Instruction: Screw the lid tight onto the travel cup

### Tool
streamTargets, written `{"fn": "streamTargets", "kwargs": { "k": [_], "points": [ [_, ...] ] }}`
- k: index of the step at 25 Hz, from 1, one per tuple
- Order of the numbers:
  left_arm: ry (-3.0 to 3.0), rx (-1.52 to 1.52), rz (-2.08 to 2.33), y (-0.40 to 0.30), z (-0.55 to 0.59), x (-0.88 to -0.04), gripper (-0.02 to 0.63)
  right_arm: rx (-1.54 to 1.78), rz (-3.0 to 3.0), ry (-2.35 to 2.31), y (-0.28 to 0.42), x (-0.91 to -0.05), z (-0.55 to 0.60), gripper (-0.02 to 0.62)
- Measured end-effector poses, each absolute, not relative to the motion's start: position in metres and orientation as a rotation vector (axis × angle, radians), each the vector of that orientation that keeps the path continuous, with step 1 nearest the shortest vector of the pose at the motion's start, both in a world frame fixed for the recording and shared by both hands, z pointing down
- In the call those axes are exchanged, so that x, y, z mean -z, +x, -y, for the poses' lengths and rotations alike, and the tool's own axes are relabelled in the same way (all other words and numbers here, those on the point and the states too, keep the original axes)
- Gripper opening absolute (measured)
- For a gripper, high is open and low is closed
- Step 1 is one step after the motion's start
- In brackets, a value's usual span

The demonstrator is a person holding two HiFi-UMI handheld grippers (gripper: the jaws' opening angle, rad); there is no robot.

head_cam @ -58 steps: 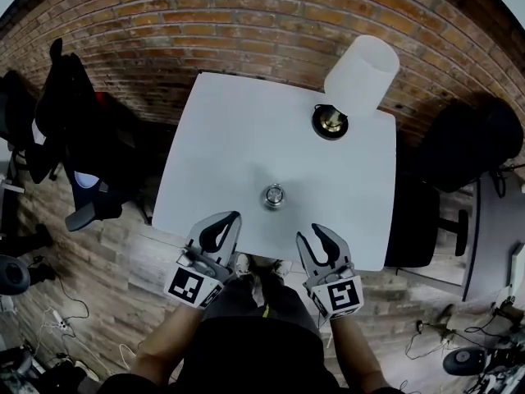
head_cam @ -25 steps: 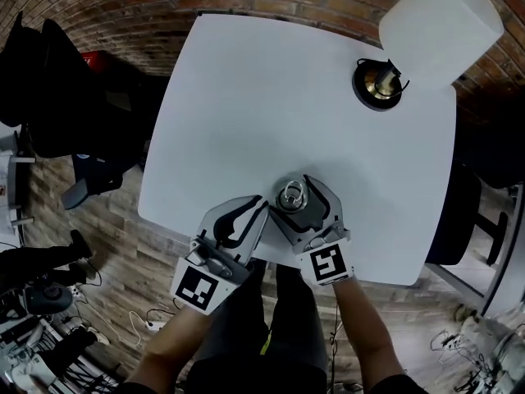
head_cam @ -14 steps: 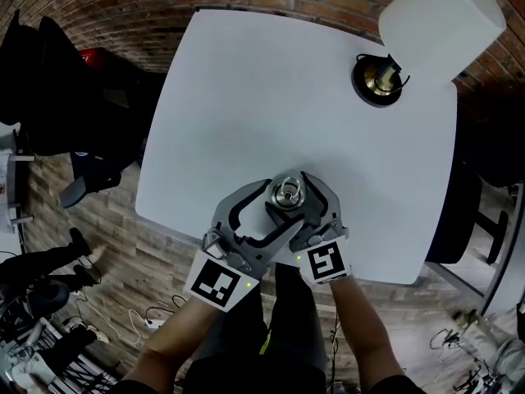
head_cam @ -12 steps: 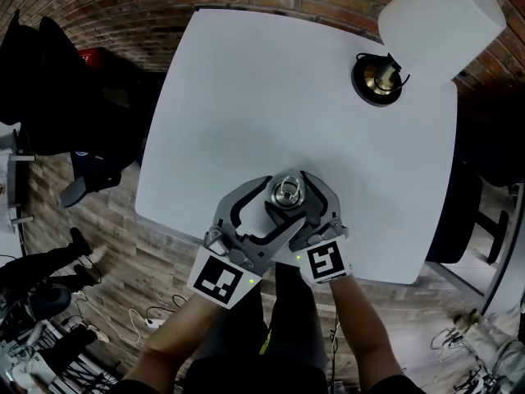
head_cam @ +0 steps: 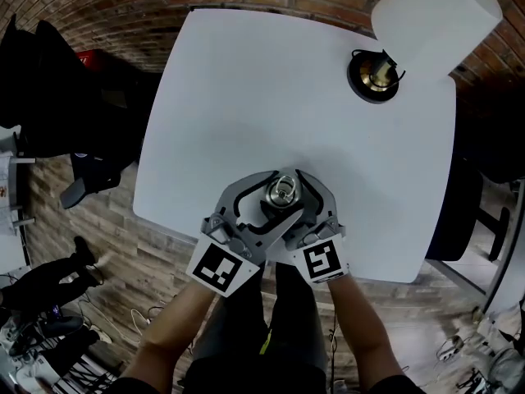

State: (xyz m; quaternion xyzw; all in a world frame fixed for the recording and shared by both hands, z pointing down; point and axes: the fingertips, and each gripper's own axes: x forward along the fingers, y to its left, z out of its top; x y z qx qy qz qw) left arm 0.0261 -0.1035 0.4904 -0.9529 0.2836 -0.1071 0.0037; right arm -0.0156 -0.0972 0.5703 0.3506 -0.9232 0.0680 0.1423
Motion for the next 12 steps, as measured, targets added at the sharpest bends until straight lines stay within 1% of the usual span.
{"fn": "streamTargets", "kwargs": {
  "k": [9,12],
  "points": [
    [-3.089,0.326,-0.125,0.033,0.089,-0.488,0.258,-0.193,2.665,0.989,-0.017,-0.570,0.094,0.342],
    [-3.190,0.348,0.019,0.034,0.088,-0.491,0.259,-0.193,2.665,0.984,-0.016,-0.571,0.095,0.342]
  ]
}}
